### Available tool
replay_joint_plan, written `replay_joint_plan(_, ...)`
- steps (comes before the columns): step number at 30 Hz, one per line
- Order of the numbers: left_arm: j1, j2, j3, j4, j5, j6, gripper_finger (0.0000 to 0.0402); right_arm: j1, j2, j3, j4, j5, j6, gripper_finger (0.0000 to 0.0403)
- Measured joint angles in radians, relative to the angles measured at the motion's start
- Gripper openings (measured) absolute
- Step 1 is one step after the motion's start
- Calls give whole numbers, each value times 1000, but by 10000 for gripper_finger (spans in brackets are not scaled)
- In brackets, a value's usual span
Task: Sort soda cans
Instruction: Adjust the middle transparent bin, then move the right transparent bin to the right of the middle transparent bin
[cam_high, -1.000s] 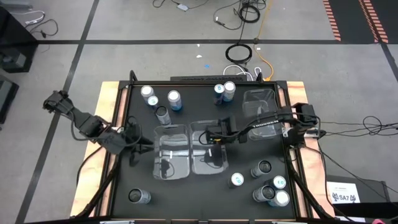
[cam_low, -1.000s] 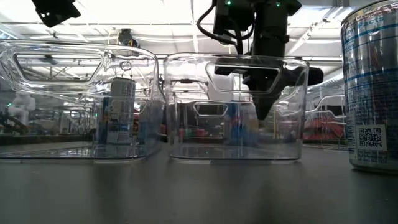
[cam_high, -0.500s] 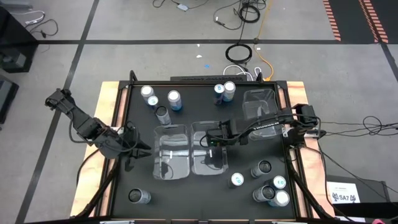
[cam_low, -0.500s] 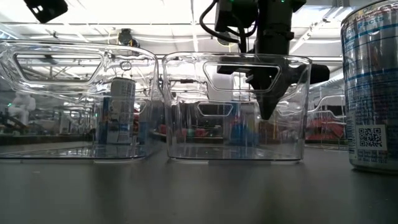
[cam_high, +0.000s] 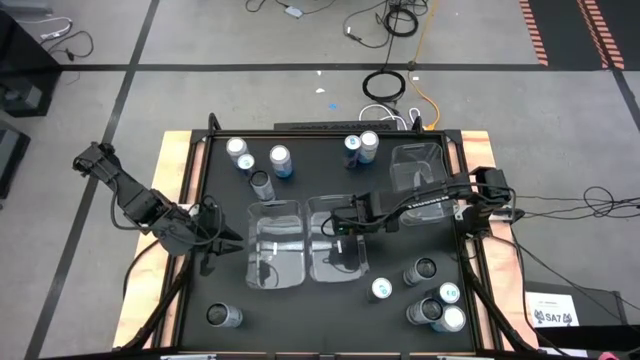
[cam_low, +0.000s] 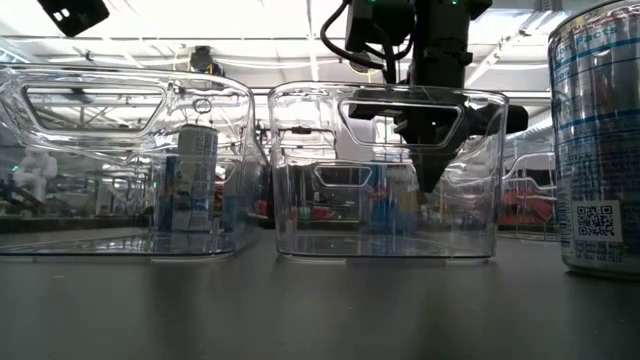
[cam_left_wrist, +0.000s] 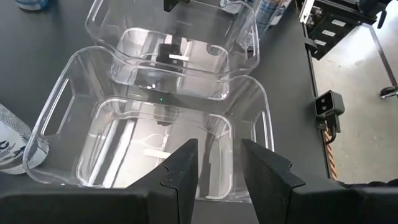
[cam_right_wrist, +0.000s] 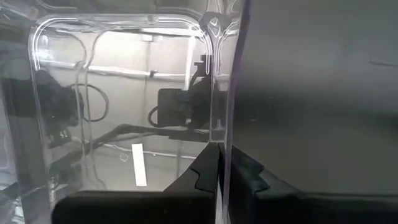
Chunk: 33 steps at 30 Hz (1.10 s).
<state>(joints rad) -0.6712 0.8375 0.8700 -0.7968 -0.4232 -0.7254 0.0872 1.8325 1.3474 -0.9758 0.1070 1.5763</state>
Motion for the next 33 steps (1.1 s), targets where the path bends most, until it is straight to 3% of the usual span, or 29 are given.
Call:
replay_joint_plan(17,0,0,0,-7,0,6,131,0,-136,0,-14,36,-28,94)
replay_joint_plan(23,0,0,0,-6,0,2,131,-17,-282,0,-161,134,-52,112)
replay_joint_plan(28,0,0,0,1,0,0,131,-85,-379,1,-366,129,-92,114)
replay_joint_plan(33,0,0,0,6,-1,-2,131,-172,-476,1,-439,126,-244,114)
